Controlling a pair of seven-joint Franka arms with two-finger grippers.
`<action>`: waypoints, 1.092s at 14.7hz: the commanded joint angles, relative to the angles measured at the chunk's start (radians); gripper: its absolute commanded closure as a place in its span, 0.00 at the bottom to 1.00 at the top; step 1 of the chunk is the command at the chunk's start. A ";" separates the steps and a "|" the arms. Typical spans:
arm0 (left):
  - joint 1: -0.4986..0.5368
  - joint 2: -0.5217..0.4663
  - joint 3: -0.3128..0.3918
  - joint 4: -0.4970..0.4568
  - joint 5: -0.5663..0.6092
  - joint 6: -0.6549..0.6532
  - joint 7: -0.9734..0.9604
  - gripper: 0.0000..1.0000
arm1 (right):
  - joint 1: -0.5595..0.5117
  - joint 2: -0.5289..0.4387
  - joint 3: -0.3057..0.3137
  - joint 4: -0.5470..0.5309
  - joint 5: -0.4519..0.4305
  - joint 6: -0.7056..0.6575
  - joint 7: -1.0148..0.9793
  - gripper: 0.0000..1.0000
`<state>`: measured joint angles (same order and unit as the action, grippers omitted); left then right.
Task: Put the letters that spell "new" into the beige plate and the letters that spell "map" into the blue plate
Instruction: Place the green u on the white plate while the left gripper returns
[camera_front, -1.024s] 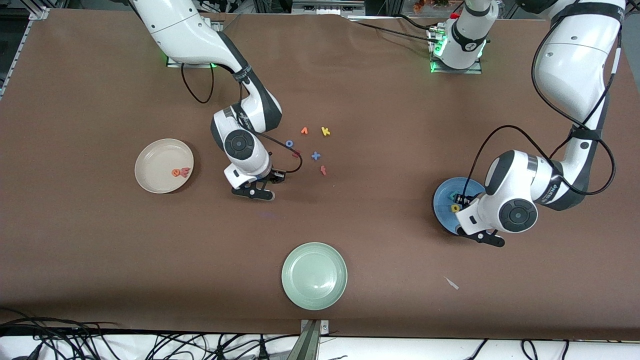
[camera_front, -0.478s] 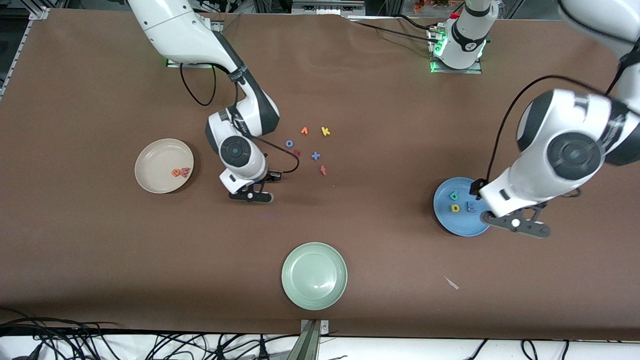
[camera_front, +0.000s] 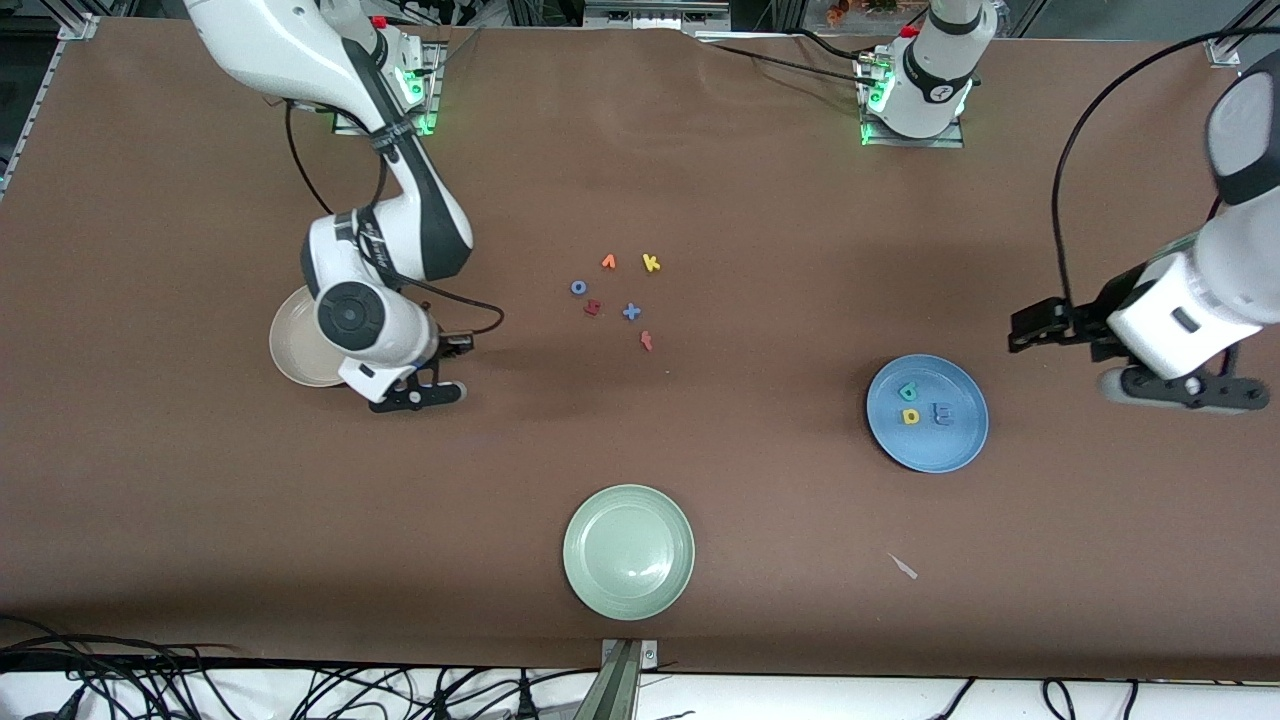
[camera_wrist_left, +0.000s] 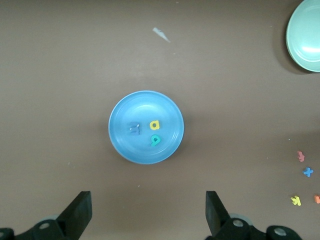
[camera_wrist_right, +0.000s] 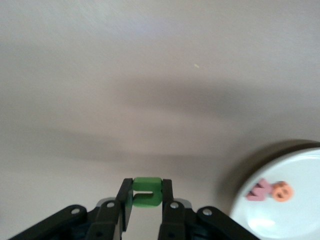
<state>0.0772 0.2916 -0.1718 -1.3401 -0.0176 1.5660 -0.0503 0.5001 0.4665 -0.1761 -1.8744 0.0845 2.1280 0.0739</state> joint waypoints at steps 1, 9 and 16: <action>-0.114 -0.155 0.123 -0.163 -0.016 0.020 0.006 0.00 | 0.006 -0.153 -0.052 -0.231 -0.069 0.124 -0.123 0.95; -0.120 -0.335 0.152 -0.377 -0.002 0.114 0.000 0.00 | 0.005 -0.163 -0.229 -0.315 -0.074 0.170 -0.390 0.71; -0.119 -0.261 0.190 -0.278 0.011 0.006 0.007 0.00 | 0.026 -0.146 -0.218 0.001 -0.054 -0.277 -0.203 0.00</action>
<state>-0.0308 0.0093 0.0122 -1.6634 -0.0191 1.6040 -0.0511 0.5145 0.3174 -0.3967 -1.9995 0.0235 2.0109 -0.1753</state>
